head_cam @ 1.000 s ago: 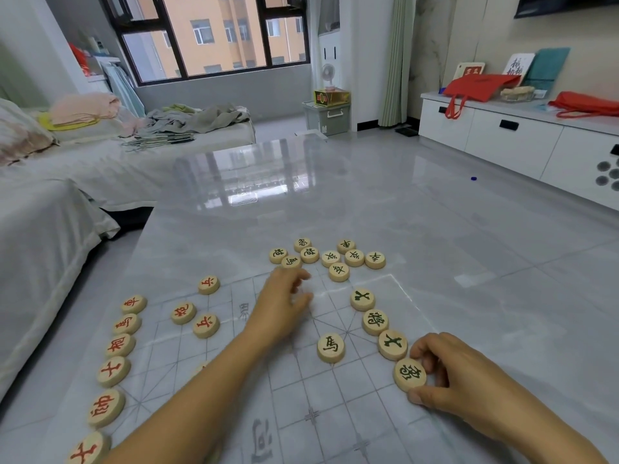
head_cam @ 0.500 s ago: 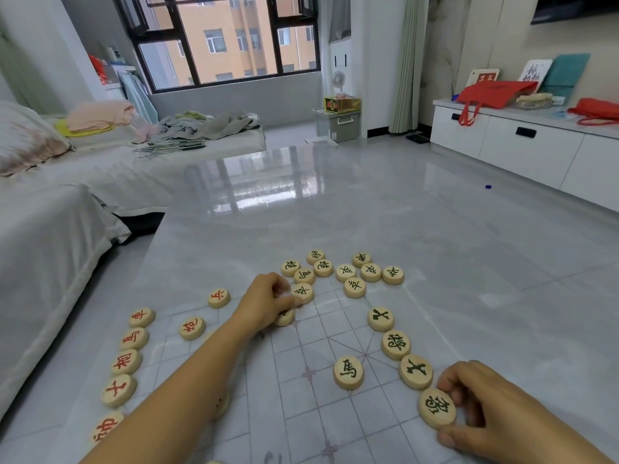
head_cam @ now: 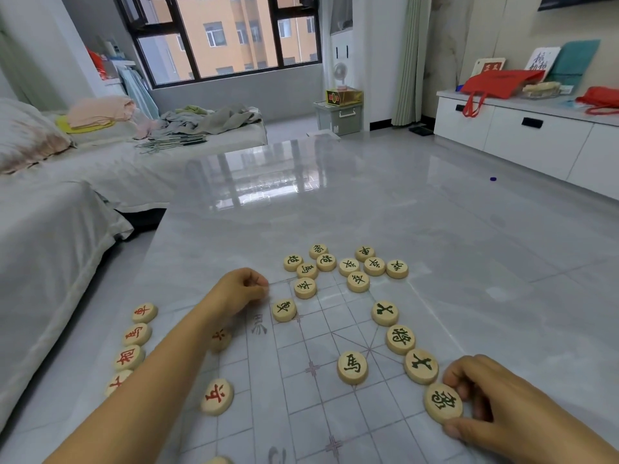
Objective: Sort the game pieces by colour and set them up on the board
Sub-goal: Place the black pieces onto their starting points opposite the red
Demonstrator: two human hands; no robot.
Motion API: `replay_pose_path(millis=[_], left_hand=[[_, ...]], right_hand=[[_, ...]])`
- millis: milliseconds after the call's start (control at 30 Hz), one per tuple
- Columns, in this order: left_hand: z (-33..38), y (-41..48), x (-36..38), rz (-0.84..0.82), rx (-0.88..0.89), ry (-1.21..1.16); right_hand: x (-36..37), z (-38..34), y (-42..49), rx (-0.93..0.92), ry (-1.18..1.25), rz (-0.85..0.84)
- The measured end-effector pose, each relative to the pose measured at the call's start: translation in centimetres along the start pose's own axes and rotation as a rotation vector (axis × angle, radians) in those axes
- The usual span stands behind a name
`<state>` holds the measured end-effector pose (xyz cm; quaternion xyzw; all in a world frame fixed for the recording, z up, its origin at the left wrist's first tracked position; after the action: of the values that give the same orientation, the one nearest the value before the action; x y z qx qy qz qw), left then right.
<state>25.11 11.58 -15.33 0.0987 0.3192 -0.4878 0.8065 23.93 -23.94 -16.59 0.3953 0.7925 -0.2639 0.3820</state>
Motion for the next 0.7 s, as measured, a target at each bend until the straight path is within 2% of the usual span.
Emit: replay_pose_path(millis=[100,200,333,533,600,700], left_hand=[[0.1,-1.3,1.1,-0.151,0.0,0.065],[0.6,-2.3,2.1,-0.16,0.019,0.117],[1.8,-3.0,3.4,-0.112,0.149,0.291],[2.1,-2.7,3.7,-0.23,0.112,0.281],[2.2,-1.8,3.1,-0.176,0.089,0.144],[2.4,0.1,2.1,0.026,0.108,-0.027]], right_hand=[[0.0,-0.1,-0.1,-0.003,-0.007,0.007],[-0.2,-0.1,-0.1,-0.004,-0.01,0.01],[-0.2,-0.3,-0.1,-0.008,-0.009,0.001],[-0.1,-0.2,0.1,-0.007,-0.007,-0.002],[-0.1,-0.3,0.1,-0.004,-0.006,-0.006],[-0.1,-0.4,0.1,-0.003,-0.003,-0.012]])
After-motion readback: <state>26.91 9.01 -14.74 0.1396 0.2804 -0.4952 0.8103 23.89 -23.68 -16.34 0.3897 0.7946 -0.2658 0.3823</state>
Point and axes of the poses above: each hand's wrist, its own y-axis towards the middle knuckle, its own x-axis out of the palm, z = x × y, the point moved 9 cm from there along y, towards the middle knuckle, and after that the axes turned 4 degrees about z, right-handed, at the moved point
